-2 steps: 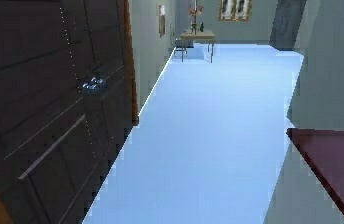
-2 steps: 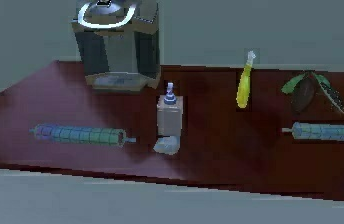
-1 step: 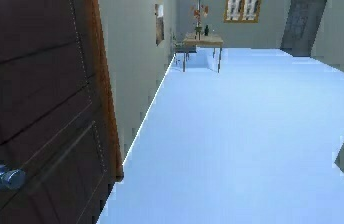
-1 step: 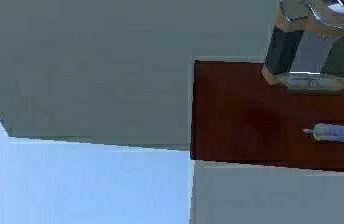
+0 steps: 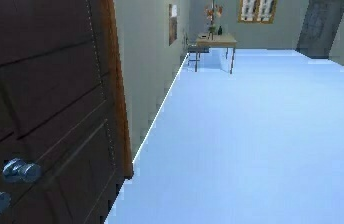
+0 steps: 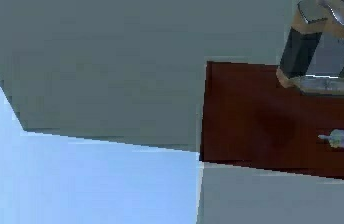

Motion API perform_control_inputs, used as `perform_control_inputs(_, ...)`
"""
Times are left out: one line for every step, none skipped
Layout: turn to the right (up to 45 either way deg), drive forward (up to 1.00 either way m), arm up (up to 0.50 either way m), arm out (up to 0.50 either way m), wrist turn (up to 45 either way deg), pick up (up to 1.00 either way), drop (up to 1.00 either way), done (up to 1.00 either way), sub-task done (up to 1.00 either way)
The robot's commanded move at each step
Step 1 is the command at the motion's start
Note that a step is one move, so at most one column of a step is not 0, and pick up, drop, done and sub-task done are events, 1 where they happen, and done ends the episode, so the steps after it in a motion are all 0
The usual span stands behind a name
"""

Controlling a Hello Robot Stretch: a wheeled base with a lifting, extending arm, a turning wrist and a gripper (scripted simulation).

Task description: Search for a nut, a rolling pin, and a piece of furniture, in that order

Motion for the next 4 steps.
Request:
perform_control_inputs(0.0,0.2,0.0,0.0,0.0,0.0,0.0,0.0,0.0)
perform_control_inputs(9.0,0.0,0.0,0.0,0.0,0.0,0.0,0.0,0.0)
perform_control_inputs(3.0,0.0,0.0,0.0,0.0,0.0,0.0,0.0,0.0)
perform_control_inputs(0.0,1.0,0.0,0.0,0.0,0.0,0.0,0.0,0.0)
